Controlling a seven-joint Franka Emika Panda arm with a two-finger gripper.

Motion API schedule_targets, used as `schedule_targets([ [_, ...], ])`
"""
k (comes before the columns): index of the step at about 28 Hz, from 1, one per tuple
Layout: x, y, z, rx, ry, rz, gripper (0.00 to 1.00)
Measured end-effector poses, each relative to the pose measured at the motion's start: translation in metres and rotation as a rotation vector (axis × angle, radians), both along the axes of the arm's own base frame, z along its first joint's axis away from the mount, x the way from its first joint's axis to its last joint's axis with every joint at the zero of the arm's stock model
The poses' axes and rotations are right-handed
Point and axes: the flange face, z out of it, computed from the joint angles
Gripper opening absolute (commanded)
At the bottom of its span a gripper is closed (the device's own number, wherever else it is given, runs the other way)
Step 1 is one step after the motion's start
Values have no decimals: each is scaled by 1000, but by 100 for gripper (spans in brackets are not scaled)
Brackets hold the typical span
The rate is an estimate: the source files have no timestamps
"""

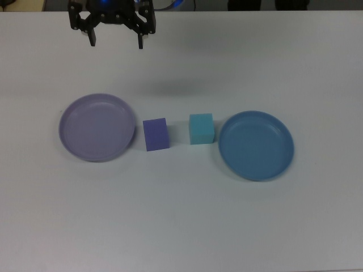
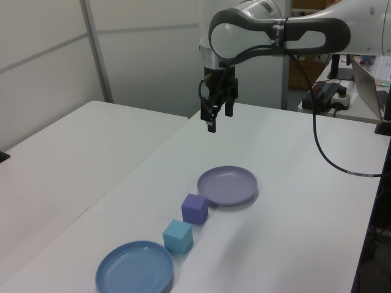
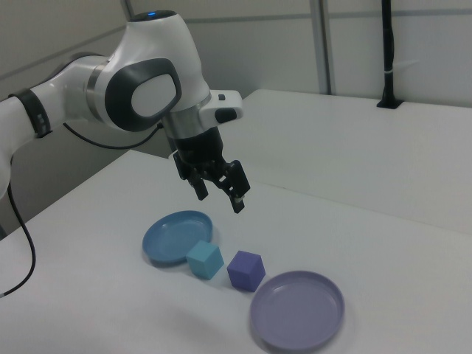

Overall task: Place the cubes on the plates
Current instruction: 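Lower the open gripper down onto the purple cube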

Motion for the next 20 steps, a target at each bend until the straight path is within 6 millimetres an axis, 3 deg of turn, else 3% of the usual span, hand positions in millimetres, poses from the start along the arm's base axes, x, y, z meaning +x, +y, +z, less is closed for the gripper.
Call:
schedule_targets([
  [5,1,3,-5,33,8,-2,100],
  [9,8,3,-20,41,34,-2,100],
  [16,35,3,-61,48,12,12,100],
  [20,51,10,-97,53,0,34,100],
])
